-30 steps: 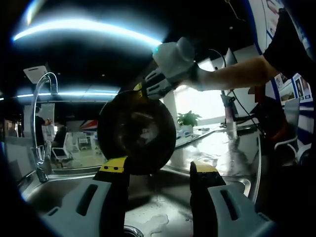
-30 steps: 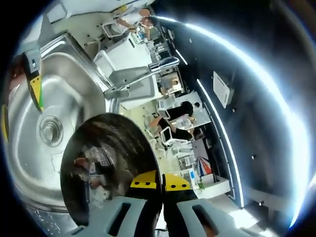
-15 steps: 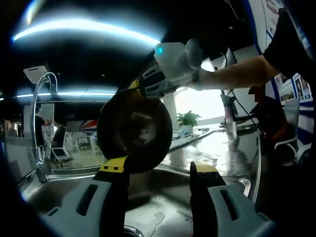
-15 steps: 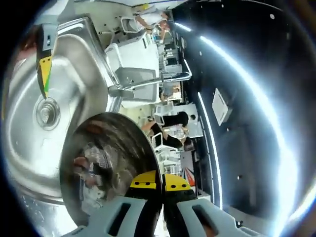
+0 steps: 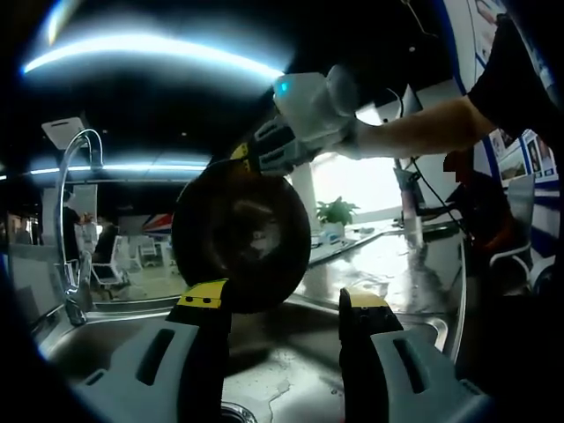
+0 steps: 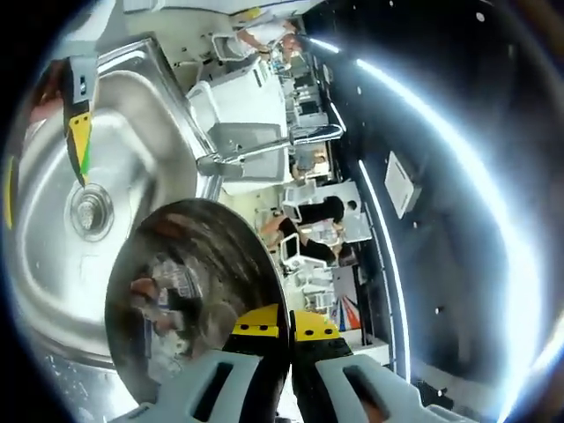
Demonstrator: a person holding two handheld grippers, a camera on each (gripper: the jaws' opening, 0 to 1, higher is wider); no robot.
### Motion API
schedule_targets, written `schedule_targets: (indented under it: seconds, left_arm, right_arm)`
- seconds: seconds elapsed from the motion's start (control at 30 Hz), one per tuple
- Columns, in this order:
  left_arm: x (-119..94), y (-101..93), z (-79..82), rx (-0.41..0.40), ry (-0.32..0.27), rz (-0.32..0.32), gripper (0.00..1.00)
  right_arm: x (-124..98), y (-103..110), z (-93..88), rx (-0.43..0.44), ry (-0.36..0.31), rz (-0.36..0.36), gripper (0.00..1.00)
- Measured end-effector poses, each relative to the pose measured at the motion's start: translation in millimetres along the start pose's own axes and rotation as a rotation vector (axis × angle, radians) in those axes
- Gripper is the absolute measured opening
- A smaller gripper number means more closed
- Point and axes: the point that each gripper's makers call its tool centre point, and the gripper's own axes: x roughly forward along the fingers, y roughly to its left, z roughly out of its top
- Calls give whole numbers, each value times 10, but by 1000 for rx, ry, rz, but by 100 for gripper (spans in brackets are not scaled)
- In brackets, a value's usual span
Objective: Pick up bowl with dirty water move over sink pour dirty water into sink return bowl to place
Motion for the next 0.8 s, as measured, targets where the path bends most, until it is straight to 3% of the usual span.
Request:
schedule_targets:
  seconds: [0.53, 0.77, 0.8]
  left_arm:
    - [3, 0, -15, 1, 7, 2, 48]
    - [6, 13, -19, 1, 9, 6, 48]
    - [6, 13, -20, 1, 10, 7, 48]
  right_arm:
    - [19, 61, -265, 248, 72, 102, 0]
    - [-12, 74, -386, 315, 107, 139, 0]
    - [-38, 123, -389, 374, 112, 163, 0]
